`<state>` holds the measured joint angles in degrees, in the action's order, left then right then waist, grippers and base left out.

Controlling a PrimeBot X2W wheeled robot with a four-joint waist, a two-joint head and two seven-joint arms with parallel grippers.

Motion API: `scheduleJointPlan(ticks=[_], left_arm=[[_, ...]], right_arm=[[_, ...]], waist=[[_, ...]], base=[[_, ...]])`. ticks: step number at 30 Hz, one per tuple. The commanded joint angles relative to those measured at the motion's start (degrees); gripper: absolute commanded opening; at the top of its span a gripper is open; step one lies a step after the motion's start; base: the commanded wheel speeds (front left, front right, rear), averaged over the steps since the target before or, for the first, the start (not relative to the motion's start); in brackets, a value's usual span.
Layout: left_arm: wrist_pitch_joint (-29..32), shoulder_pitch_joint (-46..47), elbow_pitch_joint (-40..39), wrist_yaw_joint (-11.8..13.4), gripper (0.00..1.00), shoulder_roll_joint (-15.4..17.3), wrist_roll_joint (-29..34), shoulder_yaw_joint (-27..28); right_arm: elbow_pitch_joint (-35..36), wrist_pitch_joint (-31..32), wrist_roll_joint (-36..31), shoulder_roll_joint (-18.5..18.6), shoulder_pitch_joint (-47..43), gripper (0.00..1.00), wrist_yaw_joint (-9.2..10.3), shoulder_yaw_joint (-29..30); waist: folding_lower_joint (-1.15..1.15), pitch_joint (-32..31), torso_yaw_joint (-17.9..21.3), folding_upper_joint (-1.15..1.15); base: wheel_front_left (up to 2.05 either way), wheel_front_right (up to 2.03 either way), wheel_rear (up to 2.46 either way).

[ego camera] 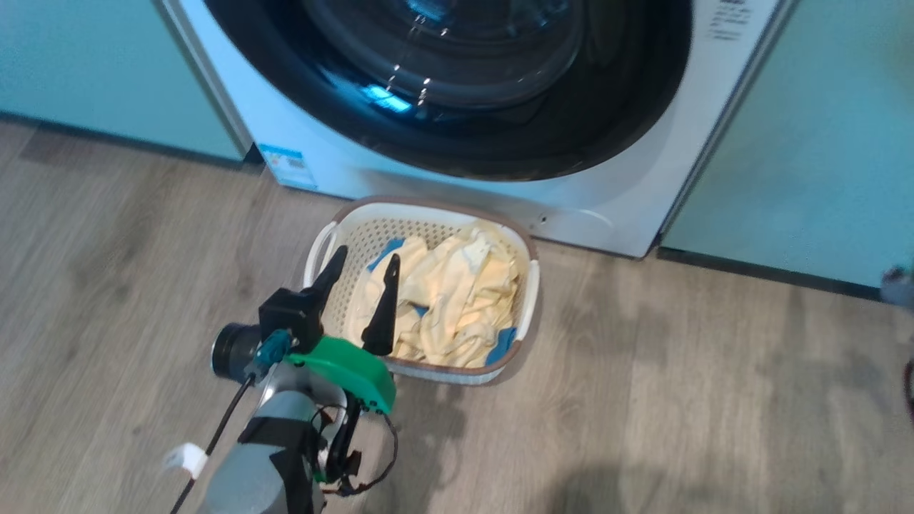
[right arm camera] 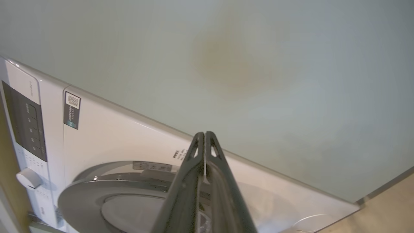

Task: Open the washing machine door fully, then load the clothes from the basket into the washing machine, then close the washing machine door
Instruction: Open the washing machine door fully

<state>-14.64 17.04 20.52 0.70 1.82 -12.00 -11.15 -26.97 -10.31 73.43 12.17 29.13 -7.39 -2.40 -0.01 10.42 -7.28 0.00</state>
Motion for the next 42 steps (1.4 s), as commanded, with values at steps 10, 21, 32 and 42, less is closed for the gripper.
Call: scheduleJointPlan(ticks=[10,21,32,42], left_arm=[[-0.36,4.19,-2.68,1.51,1.0,1.06,-2.14,-1.13],[-0.36,5.62,-3.9,2.14,1.0,1.06,-3.6,-2.84],[-0.36,7.81,-5.25,1.59,1.0,1.06,-4.2,-4.69],[-0.36,8.96,-5.87,2.08,1.0,1.06,-4.84,-5.88]], right_arm=[[-0.64,17.88,16.72,7.11,11.95,0.0,-0.1,-2.28],[-5.16,32.64,22.02,8.72,21.2,0.0,-0.1,-1.86],[-9.35,37.05,19.64,7.17,29.43,0.0,-0.1,-3.87],[-11.62,38.24,18.89,5.41,33.44,0.0,-0.1,-3.92]], waist=[[0.01,4.8,-5.29,0.0],[0.01,8.74,-9.03,0.0],[0.01,12.36,-10.43,0.0],[0.01,14.57,-11.17,0.0]], base=[[0.0,0.0,0.0],[0.0,0.0,0.0],[0.0,0.0,0.0],[0.0,0.0,0.0]])
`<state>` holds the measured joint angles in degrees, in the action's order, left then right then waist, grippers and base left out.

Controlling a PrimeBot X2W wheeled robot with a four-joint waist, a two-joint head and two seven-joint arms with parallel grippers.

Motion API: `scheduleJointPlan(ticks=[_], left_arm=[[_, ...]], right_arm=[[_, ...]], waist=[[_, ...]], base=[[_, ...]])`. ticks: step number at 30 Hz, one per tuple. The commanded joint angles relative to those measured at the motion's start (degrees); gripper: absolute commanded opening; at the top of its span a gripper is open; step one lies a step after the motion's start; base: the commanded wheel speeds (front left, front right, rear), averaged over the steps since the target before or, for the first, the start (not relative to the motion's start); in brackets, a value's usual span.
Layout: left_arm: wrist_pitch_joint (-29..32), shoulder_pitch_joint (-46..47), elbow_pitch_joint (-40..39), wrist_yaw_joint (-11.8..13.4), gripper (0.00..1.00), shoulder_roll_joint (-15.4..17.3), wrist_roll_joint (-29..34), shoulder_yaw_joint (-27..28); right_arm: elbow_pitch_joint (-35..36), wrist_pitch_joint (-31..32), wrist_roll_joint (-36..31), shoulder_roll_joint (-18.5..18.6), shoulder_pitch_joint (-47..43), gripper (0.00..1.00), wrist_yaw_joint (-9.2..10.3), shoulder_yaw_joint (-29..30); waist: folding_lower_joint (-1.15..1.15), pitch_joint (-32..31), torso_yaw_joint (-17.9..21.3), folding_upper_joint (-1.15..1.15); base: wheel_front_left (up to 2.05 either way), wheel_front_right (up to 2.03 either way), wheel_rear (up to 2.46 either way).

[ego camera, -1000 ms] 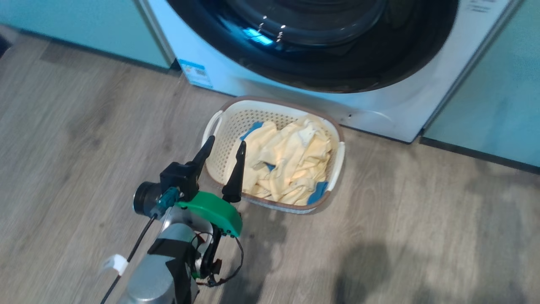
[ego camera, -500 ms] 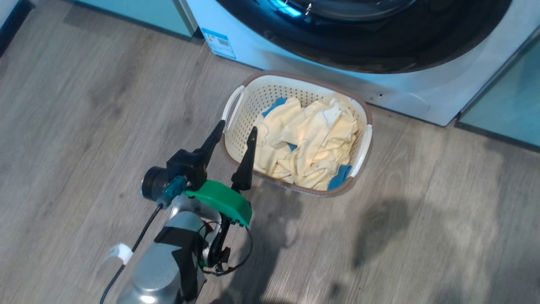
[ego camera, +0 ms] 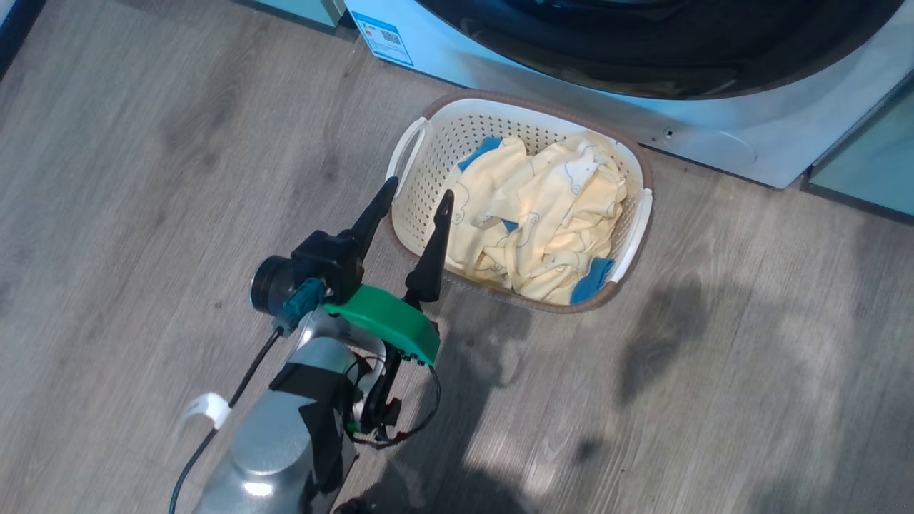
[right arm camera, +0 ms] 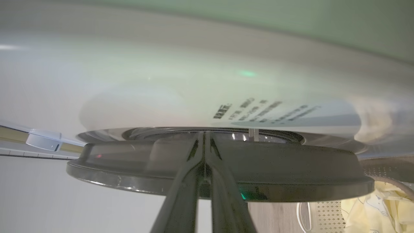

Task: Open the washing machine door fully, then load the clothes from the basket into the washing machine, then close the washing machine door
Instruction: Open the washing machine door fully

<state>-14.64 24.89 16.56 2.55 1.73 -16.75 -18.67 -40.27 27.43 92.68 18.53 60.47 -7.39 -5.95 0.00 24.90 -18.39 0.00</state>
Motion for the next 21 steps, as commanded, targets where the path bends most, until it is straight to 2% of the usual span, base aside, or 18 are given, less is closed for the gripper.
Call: scheduleJointPlan(ticks=[1,14,21], left_arm=[[-0.36,1.12,-1.92,0.25,1.0,1.15,-0.11,1.59],[-0.36,1.98,-2.53,0.87,1.0,1.15,-1.21,0.55],[-0.36,1.81,-2.33,1.15,1.0,1.15,-1.29,0.58]], right_arm=[[1.5,0.58,-0.49,-1.18,2.37,0.0,-0.1,-0.47],[-0.99,1.13,-1.34,-2.74,4.64,0.0,-0.1,-0.66],[-1.09,4.33,-0.76,-3.26,4.02,0.0,-0.1,-1.08]], waist=[[0.0,0.19,-0.13,0.0],[0.0,1.33,-1.73,0.0],[0.0,1.24,-1.7,0.0]], base=[[0.0,0.0,0.0],[0.0,0.0,0.0],[0.0,0.0,0.0]])
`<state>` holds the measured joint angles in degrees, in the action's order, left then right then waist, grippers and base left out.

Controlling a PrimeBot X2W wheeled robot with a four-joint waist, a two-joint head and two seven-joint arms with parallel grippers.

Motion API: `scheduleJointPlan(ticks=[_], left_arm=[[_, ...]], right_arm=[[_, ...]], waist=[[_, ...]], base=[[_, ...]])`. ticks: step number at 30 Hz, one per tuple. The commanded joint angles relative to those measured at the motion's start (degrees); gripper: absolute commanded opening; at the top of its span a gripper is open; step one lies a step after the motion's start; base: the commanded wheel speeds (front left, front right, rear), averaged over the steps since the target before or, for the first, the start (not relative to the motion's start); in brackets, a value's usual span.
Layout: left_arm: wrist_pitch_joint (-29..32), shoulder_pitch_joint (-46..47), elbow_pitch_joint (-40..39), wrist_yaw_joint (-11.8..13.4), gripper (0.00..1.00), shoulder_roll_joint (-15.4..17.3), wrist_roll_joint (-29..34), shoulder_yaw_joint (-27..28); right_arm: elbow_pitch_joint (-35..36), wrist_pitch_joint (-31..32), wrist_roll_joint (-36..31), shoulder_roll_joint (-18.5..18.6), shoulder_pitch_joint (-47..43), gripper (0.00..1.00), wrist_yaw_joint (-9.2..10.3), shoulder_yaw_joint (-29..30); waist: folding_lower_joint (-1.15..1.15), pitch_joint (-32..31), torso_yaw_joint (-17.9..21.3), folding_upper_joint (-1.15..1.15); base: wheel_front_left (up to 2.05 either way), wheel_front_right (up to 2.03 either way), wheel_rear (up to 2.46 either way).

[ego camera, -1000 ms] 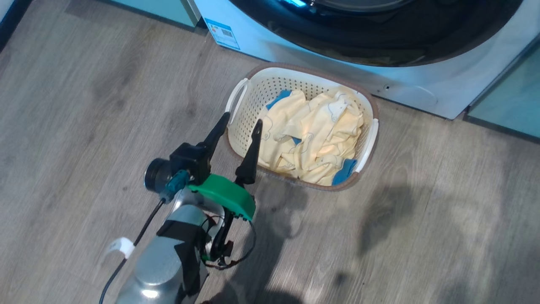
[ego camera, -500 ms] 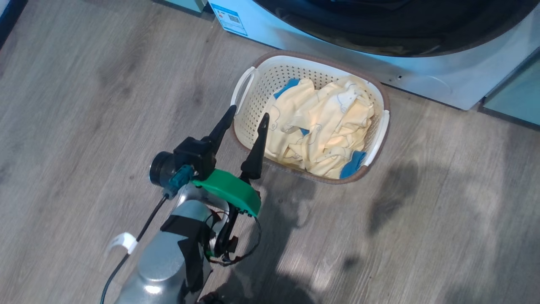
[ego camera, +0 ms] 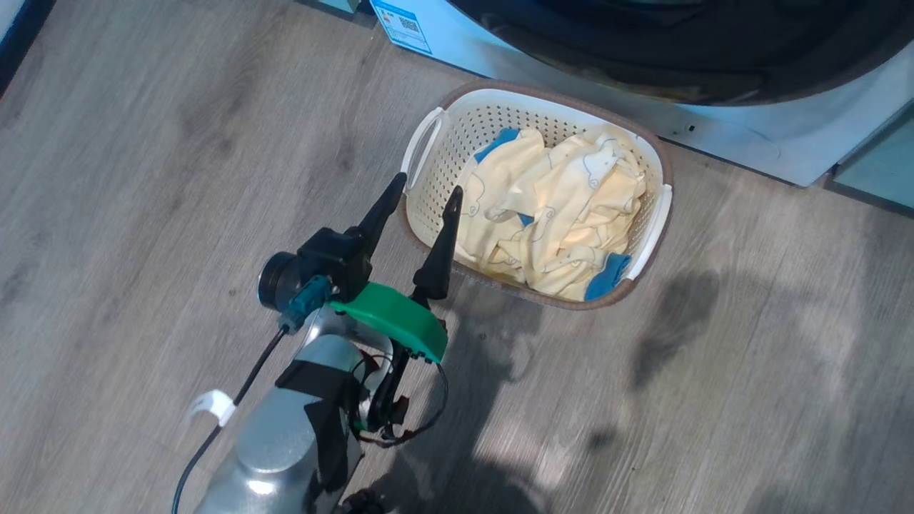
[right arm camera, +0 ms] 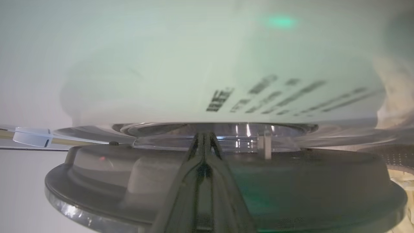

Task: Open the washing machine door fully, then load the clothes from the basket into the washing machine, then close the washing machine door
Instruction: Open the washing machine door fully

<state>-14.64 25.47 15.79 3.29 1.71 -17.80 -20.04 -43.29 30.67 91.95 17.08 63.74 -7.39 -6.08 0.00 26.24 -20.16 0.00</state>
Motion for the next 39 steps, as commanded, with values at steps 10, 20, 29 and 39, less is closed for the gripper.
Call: scheduleJointPlan(ticks=[10,20,29,39], left_arm=[[-0.36,0.92,-1.0,0.17,1.0,1.17,0.24,2.3],[-0.36,-0.73,0.16,-0.51,1.0,1.17,1.1,2.88],[-0.36,-1.63,1.08,-1.1,1.0,1.17,1.52,3.08],[-0.36,-3.89,2.15,-2.03,1.0,1.17,2.78,4.39]], right_arm=[[2.95,6.61,1.02,-2.57,-2.59,0.0,-0.1,-1.43],[5.22,13.15,0.96,-4.0,-7.28,0.0,-0.1,-3.58],[8.15,17.51,1.39,-5.4,-11.38,0.0,-0.1,-4.7],[10.47,19.3,1.61,-9.69,-16.18,0.0,-0.1,-5.6]], waist=[[0.0,-2.24,0.92,0.0],[0.0,-5.59,2.54,0.0],[0.0,-8.33,3.35,0.0],[0.0,-12.36,4.14,0.0]], base=[[0.0,0.0,0.0],[0.0,0.0,0.0],[0.0,0.0,0.0],[0.0,0.0,0.0]])
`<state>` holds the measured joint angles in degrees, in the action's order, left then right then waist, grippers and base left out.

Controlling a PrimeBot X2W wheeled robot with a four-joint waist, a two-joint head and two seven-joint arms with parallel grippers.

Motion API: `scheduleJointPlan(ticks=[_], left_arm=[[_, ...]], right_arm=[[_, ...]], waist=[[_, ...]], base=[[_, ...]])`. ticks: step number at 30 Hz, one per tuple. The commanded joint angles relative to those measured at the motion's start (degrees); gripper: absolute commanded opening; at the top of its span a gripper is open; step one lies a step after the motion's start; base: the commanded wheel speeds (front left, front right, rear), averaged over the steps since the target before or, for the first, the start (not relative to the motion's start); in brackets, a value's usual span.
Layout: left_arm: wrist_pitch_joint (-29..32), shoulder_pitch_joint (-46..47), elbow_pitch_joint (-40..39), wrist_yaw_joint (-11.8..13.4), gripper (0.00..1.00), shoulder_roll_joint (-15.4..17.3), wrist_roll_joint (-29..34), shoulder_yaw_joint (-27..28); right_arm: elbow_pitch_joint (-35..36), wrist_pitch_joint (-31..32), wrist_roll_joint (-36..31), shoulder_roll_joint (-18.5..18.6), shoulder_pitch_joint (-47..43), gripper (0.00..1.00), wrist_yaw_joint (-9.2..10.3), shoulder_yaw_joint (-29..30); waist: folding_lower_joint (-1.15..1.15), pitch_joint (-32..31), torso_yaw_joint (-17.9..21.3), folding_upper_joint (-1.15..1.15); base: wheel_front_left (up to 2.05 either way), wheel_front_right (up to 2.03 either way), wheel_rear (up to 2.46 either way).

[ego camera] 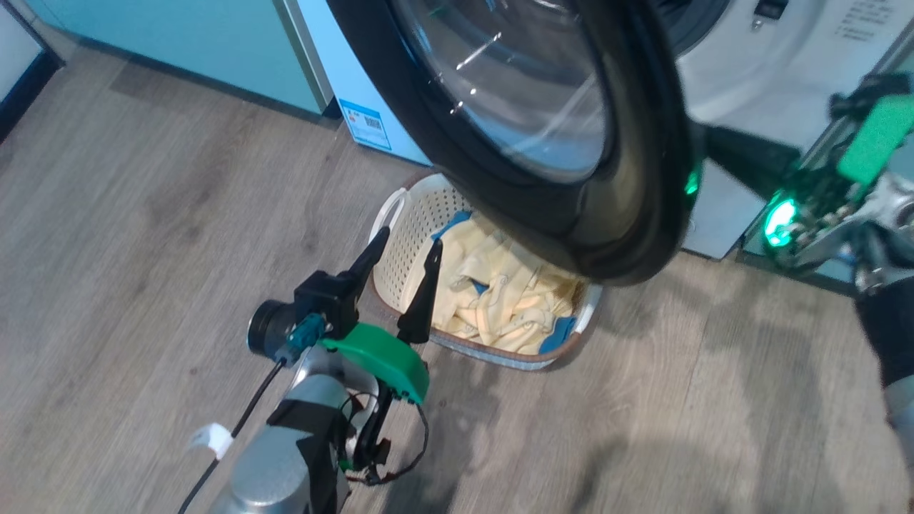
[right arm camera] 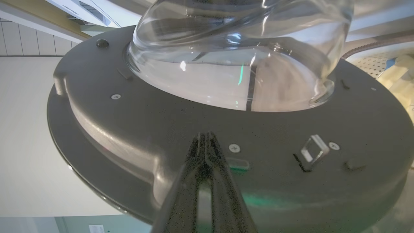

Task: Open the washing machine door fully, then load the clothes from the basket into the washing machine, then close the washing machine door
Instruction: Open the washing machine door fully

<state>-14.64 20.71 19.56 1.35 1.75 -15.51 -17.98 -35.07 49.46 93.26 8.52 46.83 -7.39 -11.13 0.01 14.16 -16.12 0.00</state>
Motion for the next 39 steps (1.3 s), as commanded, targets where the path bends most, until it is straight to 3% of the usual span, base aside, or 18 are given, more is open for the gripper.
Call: scheduleJointPlan(ticks=[1,14,30,39], left_arm=[[-0.36,0.61,-1.5,-0.23,1.0,1.12,0.66,2.46],[-0.36,-0.78,0.21,-2.72,1.0,1.12,3.19,3.64],[-0.36,-1.64,0.67,-3.58,1.0,1.12,4.04,5.18],[-0.36,-2.42,0.7,-3.79,1.0,1.12,4.68,6.4]], right_arm=[[2.17,0.57,0.33,-1.58,0.32,0.0,-0.1,-0.66],[0.08,1.72,1.9,-5.33,-2.67,0.0,-0.1,-3.82],[2.02,-2.01,10.91,-5.63,-6.13,0.0,-0.1,-14.87],[2.76,-4.91,12.68,-5.64,-6.6,0.0,-0.1,-16.18]], waist=[[-0.01,-0.65,0.15,0.0],[-0.01,-3.94,0.15,0.0],[-0.01,-6.78,-1.12,0.0],[-0.01,-7.56,-0.62,0.0]], base=[[0.0,0.0,0.0],[0.0,0.0,0.0],[0.0,0.0,0.0],[0.0,0.0,0.0]])
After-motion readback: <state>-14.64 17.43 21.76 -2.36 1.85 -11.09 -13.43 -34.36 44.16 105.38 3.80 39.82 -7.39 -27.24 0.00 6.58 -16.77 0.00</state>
